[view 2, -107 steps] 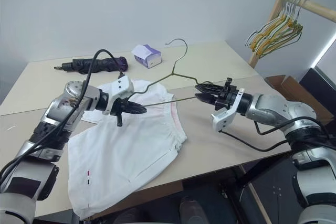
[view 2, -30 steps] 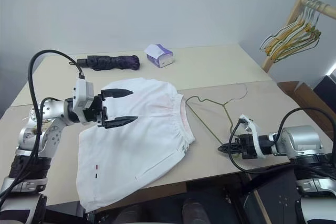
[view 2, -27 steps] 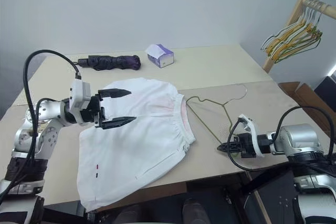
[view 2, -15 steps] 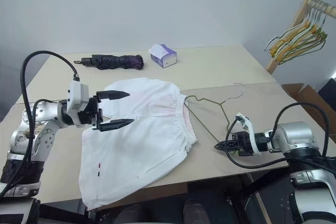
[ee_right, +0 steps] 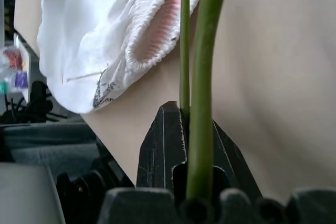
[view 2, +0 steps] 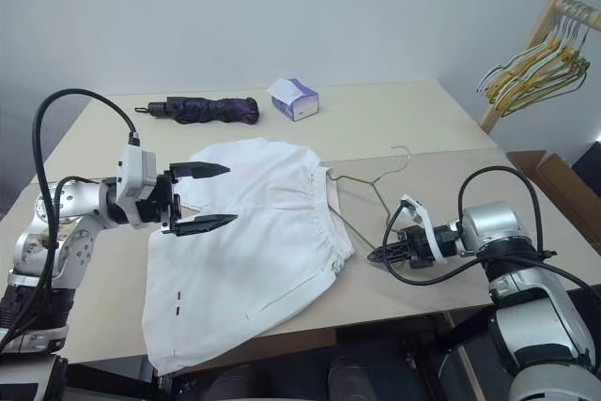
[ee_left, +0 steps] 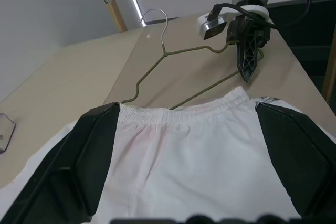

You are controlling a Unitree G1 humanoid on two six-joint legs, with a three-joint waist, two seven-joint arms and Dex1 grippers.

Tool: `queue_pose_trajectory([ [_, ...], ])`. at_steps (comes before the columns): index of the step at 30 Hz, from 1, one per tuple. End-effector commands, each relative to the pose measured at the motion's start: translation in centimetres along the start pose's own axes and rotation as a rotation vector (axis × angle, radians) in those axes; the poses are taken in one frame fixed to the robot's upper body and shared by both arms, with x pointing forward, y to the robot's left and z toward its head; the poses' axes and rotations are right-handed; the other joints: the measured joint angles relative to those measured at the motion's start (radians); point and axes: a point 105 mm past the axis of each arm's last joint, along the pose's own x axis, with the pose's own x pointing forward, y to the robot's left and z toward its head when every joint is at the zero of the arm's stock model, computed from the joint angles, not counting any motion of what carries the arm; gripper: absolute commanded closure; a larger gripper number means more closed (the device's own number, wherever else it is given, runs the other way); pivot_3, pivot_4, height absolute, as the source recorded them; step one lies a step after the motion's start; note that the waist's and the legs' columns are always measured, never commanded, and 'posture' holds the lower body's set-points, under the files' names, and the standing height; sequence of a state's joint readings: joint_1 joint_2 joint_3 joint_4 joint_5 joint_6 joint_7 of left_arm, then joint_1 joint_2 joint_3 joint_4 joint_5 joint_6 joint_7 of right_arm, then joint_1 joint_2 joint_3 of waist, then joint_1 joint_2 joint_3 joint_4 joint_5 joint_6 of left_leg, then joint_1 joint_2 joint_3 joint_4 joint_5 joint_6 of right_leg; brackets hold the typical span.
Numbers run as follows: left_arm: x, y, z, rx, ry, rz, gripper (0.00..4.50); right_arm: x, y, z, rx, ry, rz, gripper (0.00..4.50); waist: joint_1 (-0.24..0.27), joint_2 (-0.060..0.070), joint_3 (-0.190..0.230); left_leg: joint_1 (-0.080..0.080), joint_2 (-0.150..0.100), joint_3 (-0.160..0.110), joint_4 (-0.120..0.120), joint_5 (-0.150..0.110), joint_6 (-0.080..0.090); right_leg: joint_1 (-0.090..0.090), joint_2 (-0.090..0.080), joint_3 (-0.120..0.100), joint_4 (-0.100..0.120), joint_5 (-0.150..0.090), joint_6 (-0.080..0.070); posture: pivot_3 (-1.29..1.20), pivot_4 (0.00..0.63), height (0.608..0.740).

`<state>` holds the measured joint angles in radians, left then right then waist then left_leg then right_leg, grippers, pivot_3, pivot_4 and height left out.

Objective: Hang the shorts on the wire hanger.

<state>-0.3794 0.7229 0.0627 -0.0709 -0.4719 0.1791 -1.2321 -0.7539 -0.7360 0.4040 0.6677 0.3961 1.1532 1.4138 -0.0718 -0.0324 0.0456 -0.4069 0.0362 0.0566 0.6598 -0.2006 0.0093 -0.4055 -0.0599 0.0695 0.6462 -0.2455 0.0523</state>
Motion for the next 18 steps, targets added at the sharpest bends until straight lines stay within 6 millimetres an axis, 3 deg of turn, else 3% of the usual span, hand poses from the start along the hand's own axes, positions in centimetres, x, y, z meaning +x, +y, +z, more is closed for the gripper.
queue_pose_trajectory([
  [1, -0.2, 0.2, 1.3, 0.070, -0.008, 0.016, 0.04, 0.0, 0.0, 1.4, -0.032, 0.006, -0.008, 4.50, 0.004, 0.000, 0.000, 0.000, 0.000, 0.000, 0.000, 0.000, 0.000, 0.000, 0.000, 0.000, 0.000, 0.000, 0.000, 0.06, 0.000, 0.740],
  [6, -0.2, 0.0, 1.4, 0.075, -0.007, 0.015, 0.04, 0.4, -0.2, 3.4, -0.030, -0.055, -0.023, 4.50, 0.011, 0.000, 0.000, 0.000, 0.000, 0.000, 0.000, 0.000, 0.000, 0.000, 0.000, 0.000, 0.000, 0.002, -0.004, 0.07, 0.000, 0.740],
  [13, -0.4, 0.1, 1.6, 0.084, -0.001, 0.024, 0.04, 0.0, 0.2, 2.8, -0.073, 0.034, 0.024, 4.50, 0.035, 0.000, 0.000, -0.001, 0.000, 0.000, 0.000, 0.000, 0.000, 0.000, 0.000, -0.001, 0.000, 0.004, -0.006, 0.08, 0.000, 0.740],
  [18, -0.2, 0.0, 1.5, 0.084, 0.000, 0.019, 0.04, 0.8, -0.4, 4.1, -0.049, -0.048, -0.044, 4.50, 0.032, 0.000, 0.000, 0.000, 0.000, 0.000, 0.000, 0.000, 0.000, 0.000, 0.000, -0.001, 0.000, 0.004, -0.007, 0.08, 0.000, 0.740],
])
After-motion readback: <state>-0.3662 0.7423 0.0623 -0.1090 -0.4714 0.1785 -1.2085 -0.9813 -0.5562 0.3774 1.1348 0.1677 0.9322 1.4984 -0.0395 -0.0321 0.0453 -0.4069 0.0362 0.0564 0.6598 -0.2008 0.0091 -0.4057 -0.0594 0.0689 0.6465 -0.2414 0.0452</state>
